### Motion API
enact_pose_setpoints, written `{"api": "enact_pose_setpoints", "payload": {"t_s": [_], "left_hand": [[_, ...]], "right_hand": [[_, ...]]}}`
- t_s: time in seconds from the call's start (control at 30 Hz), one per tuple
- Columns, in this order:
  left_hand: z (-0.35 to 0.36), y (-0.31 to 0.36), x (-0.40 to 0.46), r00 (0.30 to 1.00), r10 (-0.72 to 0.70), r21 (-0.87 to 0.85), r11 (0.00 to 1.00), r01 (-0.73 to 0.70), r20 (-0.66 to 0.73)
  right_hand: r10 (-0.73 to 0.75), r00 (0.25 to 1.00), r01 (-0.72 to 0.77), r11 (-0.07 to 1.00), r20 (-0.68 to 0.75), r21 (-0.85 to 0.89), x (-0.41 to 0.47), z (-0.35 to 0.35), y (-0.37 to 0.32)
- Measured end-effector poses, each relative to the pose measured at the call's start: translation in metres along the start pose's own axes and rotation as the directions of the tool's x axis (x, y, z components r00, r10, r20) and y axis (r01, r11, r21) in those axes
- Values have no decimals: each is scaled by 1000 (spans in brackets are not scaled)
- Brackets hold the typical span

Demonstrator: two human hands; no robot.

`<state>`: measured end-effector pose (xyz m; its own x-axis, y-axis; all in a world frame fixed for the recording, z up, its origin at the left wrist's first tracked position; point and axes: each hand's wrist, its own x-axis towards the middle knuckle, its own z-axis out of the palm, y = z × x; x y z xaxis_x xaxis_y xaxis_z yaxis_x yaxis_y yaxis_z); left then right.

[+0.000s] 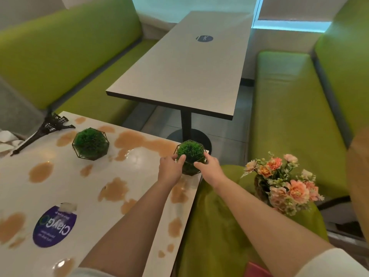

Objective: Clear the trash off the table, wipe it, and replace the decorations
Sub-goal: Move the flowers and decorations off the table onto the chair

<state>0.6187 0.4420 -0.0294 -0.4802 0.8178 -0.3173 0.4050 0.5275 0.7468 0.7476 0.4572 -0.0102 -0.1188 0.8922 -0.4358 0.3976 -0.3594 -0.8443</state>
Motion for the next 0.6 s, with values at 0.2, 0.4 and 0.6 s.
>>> {"api": "enact_pose_setpoints", "payload": {"t_s": [0.2,0.4,0.6], "left_hand": [[5,7,-8,997,-81,-78,994,80,-7],[9,-2,-36,996,-76,-237,968,85,45],[11,-19,-87,994,-46,-266,961,71,102]], "right_hand": [[-37,999,33,984,19,176,-10,-3,1],[-12,991,50,955,-131,292,-40,-19,9],[19,956,51,972,-293,228,-98,-19,37]]}}
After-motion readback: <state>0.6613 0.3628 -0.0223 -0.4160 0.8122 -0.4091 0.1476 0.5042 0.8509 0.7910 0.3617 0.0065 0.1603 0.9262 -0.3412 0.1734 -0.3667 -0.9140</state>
